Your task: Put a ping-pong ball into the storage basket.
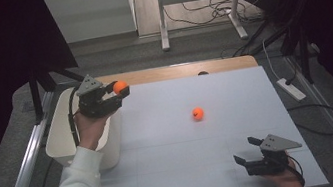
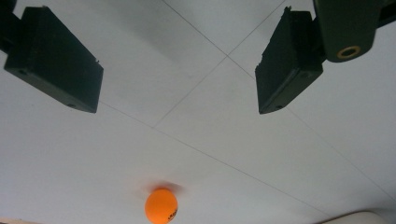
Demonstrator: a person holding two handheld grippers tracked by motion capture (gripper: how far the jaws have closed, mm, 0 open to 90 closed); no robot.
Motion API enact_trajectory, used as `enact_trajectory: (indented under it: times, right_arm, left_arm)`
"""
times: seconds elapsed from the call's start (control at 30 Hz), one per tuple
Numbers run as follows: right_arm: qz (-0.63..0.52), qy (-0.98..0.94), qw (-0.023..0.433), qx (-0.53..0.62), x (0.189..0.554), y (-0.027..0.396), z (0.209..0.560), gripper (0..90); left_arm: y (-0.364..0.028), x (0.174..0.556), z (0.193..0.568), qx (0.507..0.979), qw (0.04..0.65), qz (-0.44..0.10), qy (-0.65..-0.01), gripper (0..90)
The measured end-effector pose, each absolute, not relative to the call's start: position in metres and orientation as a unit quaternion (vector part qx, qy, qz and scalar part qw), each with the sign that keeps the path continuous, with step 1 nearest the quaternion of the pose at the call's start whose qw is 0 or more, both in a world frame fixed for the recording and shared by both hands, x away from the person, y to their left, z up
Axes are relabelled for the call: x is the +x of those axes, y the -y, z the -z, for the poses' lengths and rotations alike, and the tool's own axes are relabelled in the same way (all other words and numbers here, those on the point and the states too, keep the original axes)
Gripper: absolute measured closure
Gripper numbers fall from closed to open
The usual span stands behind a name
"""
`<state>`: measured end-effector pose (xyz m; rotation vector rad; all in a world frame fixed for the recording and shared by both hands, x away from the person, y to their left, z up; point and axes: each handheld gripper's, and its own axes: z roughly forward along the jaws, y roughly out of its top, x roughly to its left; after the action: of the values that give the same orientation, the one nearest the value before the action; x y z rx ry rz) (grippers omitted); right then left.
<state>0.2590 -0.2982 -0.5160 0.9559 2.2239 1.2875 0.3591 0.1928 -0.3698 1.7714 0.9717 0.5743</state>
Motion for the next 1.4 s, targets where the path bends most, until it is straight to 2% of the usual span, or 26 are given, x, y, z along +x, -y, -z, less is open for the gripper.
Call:
enact_trajectory:
  times: [1.4]
  right_arm:
    - [-0.461,-0.794,0.199,0.344,0.259,0.298,0.516,14.8]
  left_arm:
    - [-0.242,0.378,0.371,0.704,0.468,-0.259,-0.467,50.9]
